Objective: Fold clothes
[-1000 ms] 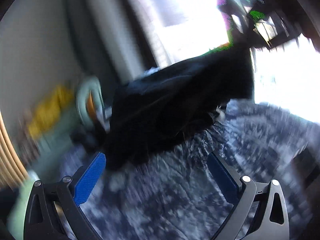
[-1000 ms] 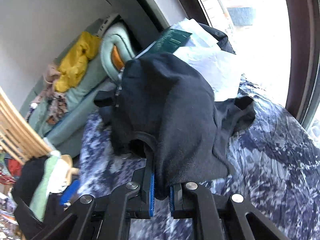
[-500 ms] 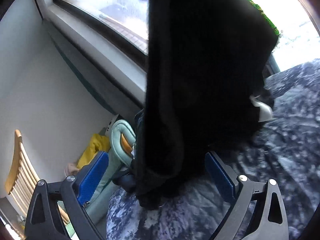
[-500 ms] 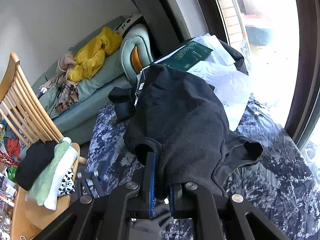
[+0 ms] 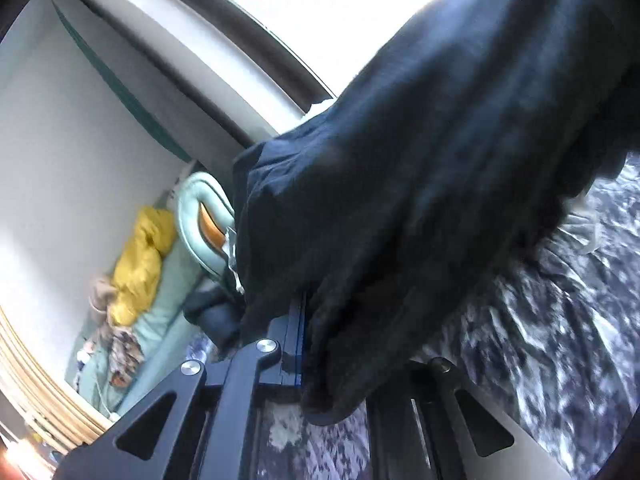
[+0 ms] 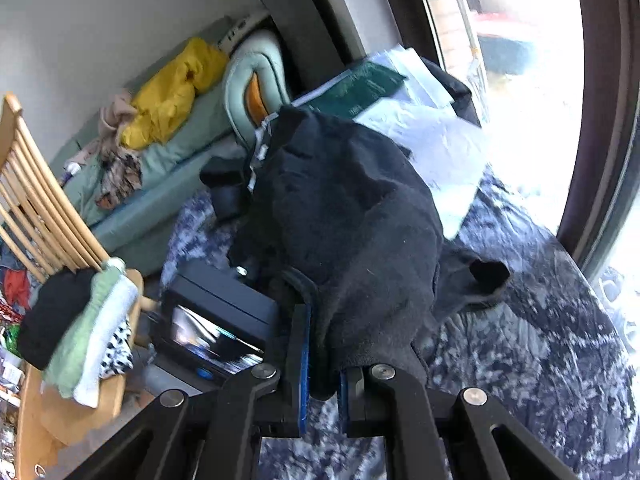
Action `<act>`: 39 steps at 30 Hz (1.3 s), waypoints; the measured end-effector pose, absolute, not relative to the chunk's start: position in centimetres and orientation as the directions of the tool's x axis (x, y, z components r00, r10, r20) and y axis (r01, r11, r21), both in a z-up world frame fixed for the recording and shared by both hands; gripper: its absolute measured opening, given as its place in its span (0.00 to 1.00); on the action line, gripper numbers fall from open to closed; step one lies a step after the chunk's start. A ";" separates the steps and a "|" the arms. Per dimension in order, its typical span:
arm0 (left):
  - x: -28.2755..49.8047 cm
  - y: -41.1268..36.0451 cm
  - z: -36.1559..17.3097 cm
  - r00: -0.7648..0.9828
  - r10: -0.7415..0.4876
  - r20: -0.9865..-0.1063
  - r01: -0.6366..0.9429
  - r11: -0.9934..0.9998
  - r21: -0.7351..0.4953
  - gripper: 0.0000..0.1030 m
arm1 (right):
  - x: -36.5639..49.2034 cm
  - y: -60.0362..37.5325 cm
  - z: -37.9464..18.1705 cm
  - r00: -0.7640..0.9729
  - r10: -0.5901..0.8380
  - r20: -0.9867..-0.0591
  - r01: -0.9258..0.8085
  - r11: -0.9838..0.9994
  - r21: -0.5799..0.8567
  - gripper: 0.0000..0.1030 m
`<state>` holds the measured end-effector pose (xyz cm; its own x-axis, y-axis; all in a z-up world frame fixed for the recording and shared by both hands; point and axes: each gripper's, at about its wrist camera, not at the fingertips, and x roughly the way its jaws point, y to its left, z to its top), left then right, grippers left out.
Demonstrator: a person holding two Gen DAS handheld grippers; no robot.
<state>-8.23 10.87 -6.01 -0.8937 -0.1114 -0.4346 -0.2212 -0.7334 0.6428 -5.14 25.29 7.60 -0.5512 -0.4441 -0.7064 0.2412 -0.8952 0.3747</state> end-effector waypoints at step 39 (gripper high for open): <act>23.3 2.6 -2.9 -0.400 -0.026 -0.916 -0.627 -0.721 0.294 0.08 | 18.2 21.0 0.0 -0.155 -0.361 -0.919 0.388 -0.878 0.280 0.08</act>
